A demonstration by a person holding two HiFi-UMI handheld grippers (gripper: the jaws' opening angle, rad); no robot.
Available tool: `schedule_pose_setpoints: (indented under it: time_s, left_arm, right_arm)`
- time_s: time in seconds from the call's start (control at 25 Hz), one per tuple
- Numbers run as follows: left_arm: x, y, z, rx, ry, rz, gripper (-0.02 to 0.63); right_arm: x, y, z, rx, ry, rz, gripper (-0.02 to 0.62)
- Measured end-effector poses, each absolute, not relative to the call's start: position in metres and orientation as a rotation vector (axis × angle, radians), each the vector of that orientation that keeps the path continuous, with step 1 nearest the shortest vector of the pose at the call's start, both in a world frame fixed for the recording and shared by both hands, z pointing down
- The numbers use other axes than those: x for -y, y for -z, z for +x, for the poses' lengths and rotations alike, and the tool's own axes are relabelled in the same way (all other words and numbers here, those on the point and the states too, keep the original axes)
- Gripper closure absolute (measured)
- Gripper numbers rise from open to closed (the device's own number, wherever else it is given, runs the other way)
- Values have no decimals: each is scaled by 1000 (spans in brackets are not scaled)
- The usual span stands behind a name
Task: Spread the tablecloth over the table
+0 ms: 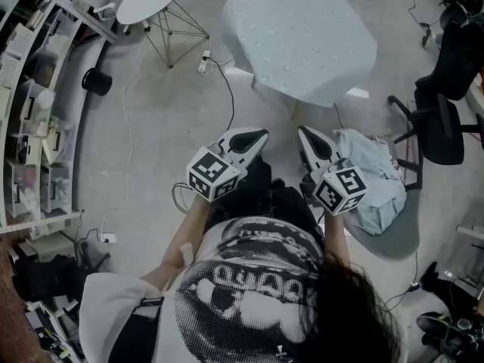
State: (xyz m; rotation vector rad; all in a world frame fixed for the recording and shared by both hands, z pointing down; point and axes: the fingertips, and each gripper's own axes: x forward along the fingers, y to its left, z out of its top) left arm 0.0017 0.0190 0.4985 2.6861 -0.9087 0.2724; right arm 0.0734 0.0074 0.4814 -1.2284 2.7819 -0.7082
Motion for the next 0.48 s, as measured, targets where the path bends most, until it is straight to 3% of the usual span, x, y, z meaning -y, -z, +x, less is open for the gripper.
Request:
schedule_pose_setpoints:
  time_s: [0.48]
  left_arm:
    - [-17,-491,-1,932,-232,2660,594]
  right_arm:
    - [-8,-485,78,-2767,746,-1230,600]
